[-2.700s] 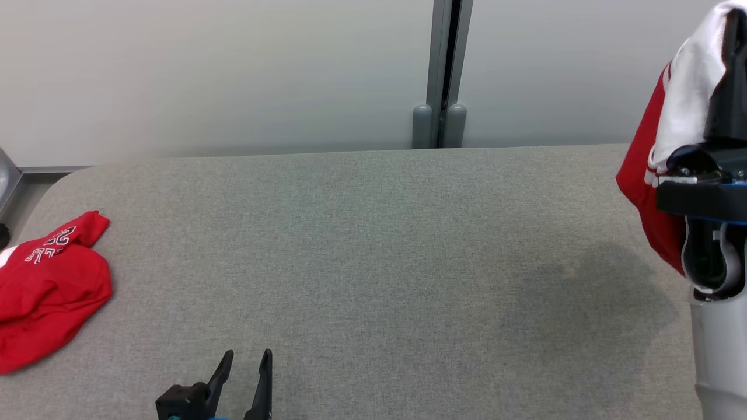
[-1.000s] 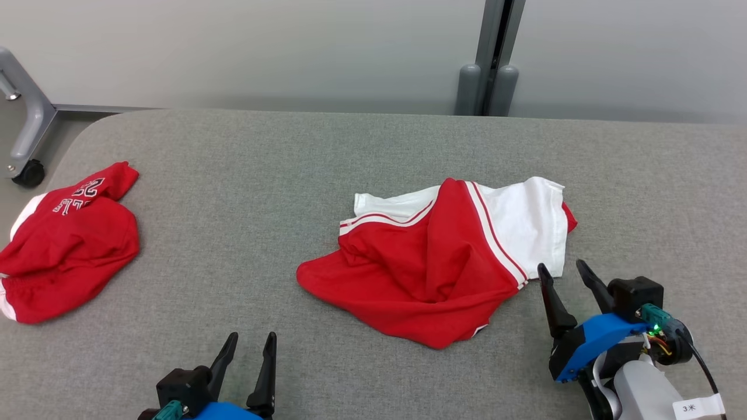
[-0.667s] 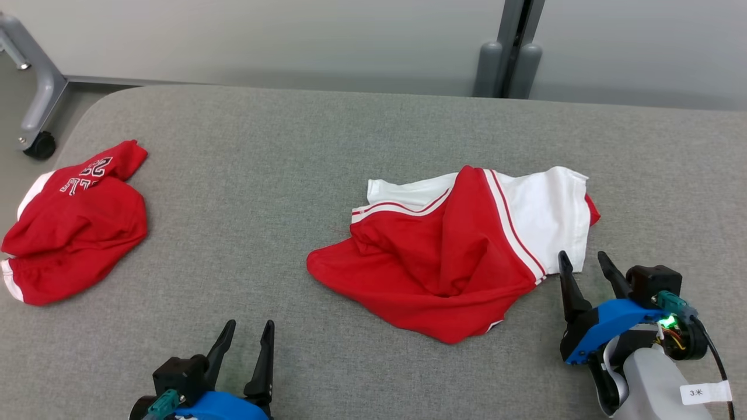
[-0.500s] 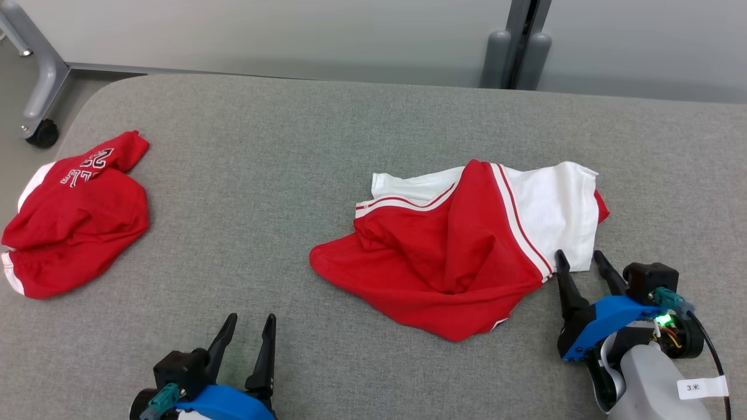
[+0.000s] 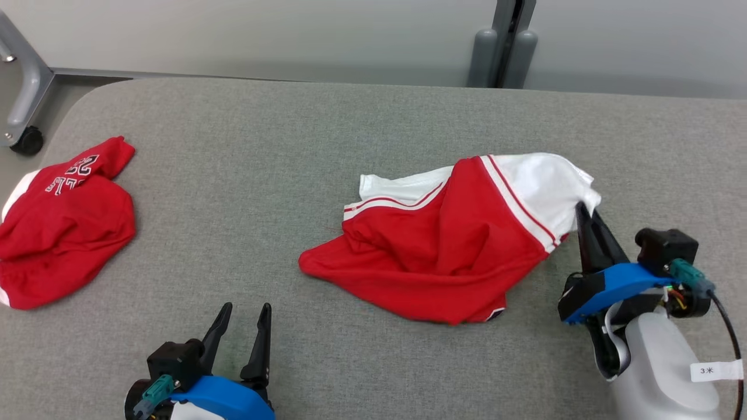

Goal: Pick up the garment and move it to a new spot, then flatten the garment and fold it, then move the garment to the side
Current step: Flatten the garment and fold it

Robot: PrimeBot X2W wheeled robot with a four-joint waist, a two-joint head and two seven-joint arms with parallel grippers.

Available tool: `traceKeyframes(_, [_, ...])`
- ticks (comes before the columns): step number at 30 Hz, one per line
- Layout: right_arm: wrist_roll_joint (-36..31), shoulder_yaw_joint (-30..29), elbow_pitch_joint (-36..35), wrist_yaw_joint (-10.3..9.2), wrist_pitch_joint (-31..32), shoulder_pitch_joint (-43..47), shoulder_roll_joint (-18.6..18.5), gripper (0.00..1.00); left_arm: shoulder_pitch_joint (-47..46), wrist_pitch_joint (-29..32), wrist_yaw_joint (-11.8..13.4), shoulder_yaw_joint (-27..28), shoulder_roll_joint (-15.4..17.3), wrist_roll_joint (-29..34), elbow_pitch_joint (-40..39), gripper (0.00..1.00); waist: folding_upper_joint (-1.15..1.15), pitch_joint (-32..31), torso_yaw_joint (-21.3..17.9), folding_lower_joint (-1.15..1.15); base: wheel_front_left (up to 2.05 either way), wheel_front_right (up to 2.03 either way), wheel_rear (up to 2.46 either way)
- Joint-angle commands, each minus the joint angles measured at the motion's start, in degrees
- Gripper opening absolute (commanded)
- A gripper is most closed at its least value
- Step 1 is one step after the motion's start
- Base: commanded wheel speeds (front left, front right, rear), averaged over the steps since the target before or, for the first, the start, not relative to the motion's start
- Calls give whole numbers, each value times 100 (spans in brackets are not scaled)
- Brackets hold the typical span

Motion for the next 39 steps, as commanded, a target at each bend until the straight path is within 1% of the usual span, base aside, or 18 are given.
traceKeyframes(1, [-45,-7,-279,0,-23,56,-14,0,12,-15,-6,45,21,22,-14,100,0,-99,-106,0,0,0,0])
traceKeyframes(4, [-148,-72,-934,0,-22,135,-15,0,84,-15,-6,66,-15,52,-6,100,0,-232,-261,0,0,0,0])
traceKeyframes(8, [-323,-264,-1517,0,-23,412,-35,0,193,-15,-6,90,-102,109,33,100,0,-445,-446,0,0,0,0])
traceKeyframes(10, [-462,-342,-1683,0,-22,678,-115,0,242,-15,-6,81,-145,138,56,100,0,-541,-516,0,0,0,0])
traceKeyframes(13, [-661,-633,-1926,0,-23,1171,-164,0,318,-15,-6,106,-179,168,80,100,0,-660,-590,0,0,0,0])
traceKeyframes(15, [-848,-858,-2060,0,-23,1568,-136,0,345,-15,-6,141,-212,200,89,100,0,-710,-637,0,0,0,0])
traceKeyframes(17, [-879,-1104,-2028,0,-22,1907,-76,0,369,-15,-6,164,-230,206,85,100,0,-732,-686,0,0,0,0])
traceKeyframes(18, [-968,-1141,-1915,0,-22,2096,-47,13,389,-15,-6,171,-240,220,87,100,0,-741,-707,0,0,0,0])
traceKeyframes(19, [-1004,-1183,-1785,0,-22,2224,-21,44,402,-15,-6,170,-244,232,93,100,0,-742,-722,0,0,0,0])
traceKeyframes(20, [-989,-1243,-1644,0,-24,2297,-19,100,405,-15,-6,177,-244,238,94,100,0,-740,-738,0,0,0,0])
traceKeyframes(22, [-983,-1308,-1417,0,-26,2365,-25,100,392,-15,-6,178,-243,248,90,100,0,-724,-763,0,0,0,0])
traceKeyframes(24, [-767,-1236,-1282,0,-24,2325,-14,100,348,-15,-6,187,-237,250,78,100,0,-692,-790,0,0,0,0])
traceKeyframes(27, [-579,-1021,-1349,0,-24,2201,-12,100,226,-15,-6,155,-229,218,41,100,0,-632,-834,0,0,0,0])
traceKeyframes(31, [-457,-747,-1533,0,-22,2096,-12,100,14,-15,-6,-38,-236,116,-63,100,0,-560,-866,0,0,0,0])
traceKeyframes(34, [-401,-559,-1619,0,-23,1973,-12,100,-180,-15,-6,-466,-251,-120,4,100,0,-496,-880,0,0,0,0])
traceKeyframes(36, [-376,-466,-1638,0,-23,1915,-13,100,-351,-15,-6,-932,-225,-400,90,100,0,-447,-890,0,0,0,0])
traceKeyframes(39, [-376,-334,-1664,0,-23,1831,-12,100,-561,-15,-6,-1601,-78,-869,292,100,0,-351,-927,0,0,0,0])
